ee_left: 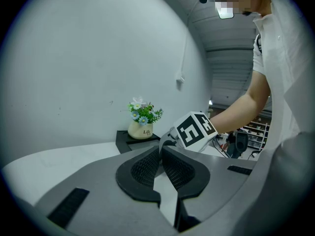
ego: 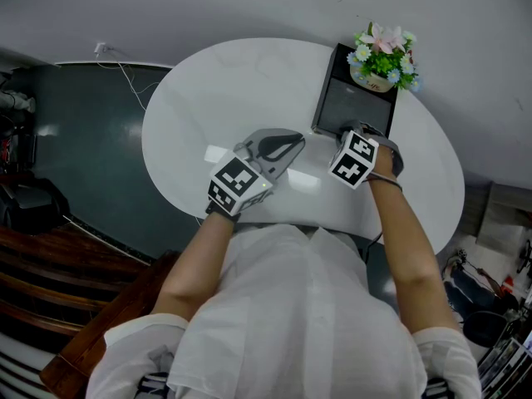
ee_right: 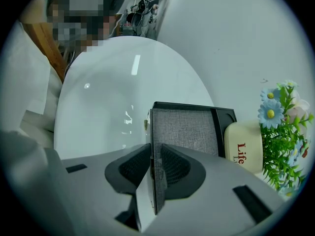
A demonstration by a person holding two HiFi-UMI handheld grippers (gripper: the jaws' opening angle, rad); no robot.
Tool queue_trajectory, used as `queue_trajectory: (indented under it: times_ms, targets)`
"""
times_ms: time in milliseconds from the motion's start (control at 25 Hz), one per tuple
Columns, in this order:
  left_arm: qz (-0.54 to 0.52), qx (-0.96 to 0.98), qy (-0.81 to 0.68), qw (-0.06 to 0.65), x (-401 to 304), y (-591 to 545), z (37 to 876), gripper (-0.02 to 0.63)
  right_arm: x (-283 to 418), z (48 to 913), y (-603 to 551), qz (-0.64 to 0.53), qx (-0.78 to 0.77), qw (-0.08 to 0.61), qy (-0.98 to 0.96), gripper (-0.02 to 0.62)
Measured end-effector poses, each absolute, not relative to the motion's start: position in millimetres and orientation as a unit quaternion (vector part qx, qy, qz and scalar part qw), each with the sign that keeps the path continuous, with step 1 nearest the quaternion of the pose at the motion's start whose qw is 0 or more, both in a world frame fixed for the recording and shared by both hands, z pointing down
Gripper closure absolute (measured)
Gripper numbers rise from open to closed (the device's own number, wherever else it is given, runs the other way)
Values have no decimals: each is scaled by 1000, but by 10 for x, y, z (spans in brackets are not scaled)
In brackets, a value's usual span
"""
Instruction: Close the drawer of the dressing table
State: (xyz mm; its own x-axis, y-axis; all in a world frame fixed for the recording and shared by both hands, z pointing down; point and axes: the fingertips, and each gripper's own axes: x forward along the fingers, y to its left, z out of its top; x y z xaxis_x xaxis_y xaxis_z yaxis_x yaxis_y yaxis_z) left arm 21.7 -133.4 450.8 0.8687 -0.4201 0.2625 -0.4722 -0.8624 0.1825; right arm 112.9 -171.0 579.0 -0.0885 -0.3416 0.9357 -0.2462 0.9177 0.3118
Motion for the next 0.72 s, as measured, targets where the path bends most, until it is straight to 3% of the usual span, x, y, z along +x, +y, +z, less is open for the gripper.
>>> queue_trajectory:
  times_ms: [720]
  targets:
    - [116, 958, -240, 108, 168, -1297, 4424, 586, 1204, 5758, -1714, -17, 233, 618, -751, 523]
